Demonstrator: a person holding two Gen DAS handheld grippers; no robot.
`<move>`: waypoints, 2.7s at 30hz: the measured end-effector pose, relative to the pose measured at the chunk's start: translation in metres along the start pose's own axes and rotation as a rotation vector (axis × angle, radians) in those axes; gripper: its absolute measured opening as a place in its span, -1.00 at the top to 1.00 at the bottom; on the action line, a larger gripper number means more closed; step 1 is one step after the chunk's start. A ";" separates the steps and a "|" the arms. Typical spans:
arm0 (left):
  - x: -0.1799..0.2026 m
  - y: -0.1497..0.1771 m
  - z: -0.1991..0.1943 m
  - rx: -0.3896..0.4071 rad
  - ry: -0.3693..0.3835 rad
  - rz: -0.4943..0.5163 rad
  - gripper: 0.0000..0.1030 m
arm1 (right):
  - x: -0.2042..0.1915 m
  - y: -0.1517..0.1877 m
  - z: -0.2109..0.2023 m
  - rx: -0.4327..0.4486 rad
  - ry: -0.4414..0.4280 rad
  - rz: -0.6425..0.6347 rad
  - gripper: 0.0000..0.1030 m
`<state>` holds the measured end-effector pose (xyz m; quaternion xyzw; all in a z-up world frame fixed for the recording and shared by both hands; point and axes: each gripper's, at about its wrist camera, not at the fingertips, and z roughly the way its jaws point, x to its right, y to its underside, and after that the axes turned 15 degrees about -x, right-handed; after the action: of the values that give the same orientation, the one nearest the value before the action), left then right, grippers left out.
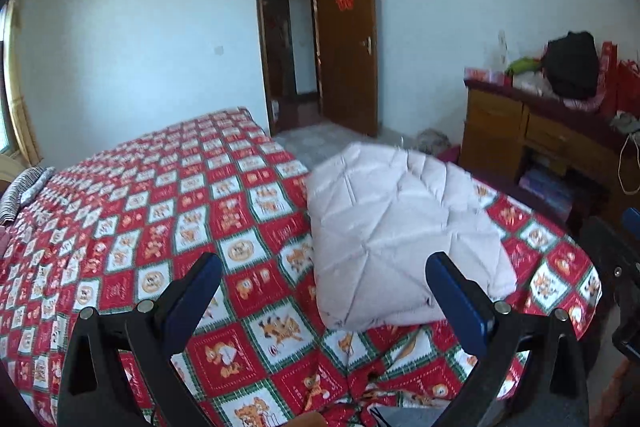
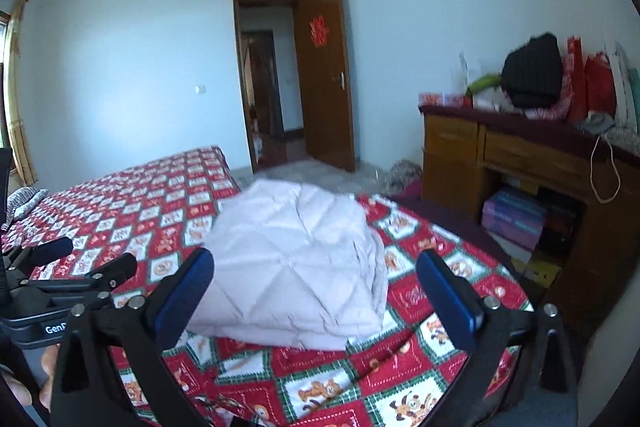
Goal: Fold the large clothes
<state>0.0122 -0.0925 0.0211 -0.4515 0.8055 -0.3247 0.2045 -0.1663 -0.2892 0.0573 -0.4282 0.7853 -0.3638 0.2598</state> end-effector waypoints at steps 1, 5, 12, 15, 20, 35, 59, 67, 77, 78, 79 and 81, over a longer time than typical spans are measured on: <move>-0.001 0.000 -0.005 0.016 -0.005 -0.008 -0.98 | 0.000 -0.001 -0.003 0.016 -0.003 0.002 -1.00; -0.005 0.001 -0.024 0.100 -0.030 -0.029 -0.98 | -0.001 -0.004 -0.013 0.069 0.011 0.000 -1.00; -0.005 0.002 -0.035 0.140 -0.045 -0.026 -0.98 | -0.003 -0.004 -0.013 0.076 0.019 0.002 -1.00; -0.005 0.002 -0.035 0.135 -0.042 -0.025 -0.98 | -0.004 -0.003 -0.014 0.080 0.023 -0.006 -1.00; -0.004 0.004 -0.036 0.130 -0.038 -0.029 -0.98 | -0.006 -0.002 -0.017 0.085 0.026 -0.017 -1.00; -0.005 0.006 -0.038 0.135 -0.042 -0.023 -0.98 | -0.009 -0.005 -0.022 0.092 0.020 -0.025 -1.00; 0.001 0.005 -0.038 0.132 -0.055 -0.029 -0.98 | -0.003 -0.011 -0.022 0.089 0.015 -0.024 -1.00; -0.001 0.004 -0.033 0.125 -0.063 -0.037 -0.98 | -0.001 -0.012 -0.018 0.084 0.015 -0.032 -1.00; -0.001 0.002 -0.030 0.116 -0.063 -0.038 -0.98 | -0.001 -0.011 -0.014 0.083 0.016 -0.038 -1.00; -0.001 0.003 -0.029 0.118 -0.066 -0.039 -0.98 | -0.001 -0.011 -0.014 0.082 0.016 -0.037 -1.00; -0.001 0.002 -0.029 0.119 -0.070 -0.040 -0.98 | -0.001 -0.011 -0.014 0.082 0.016 -0.035 -1.00; -0.001 0.003 -0.029 0.119 -0.073 -0.041 -0.98 | 0.000 -0.011 -0.013 0.082 0.016 -0.033 -1.00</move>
<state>-0.0069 -0.0808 0.0395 -0.4663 0.7674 -0.3597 0.2536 -0.1708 -0.2888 0.0739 -0.4273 0.7646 -0.4034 0.2647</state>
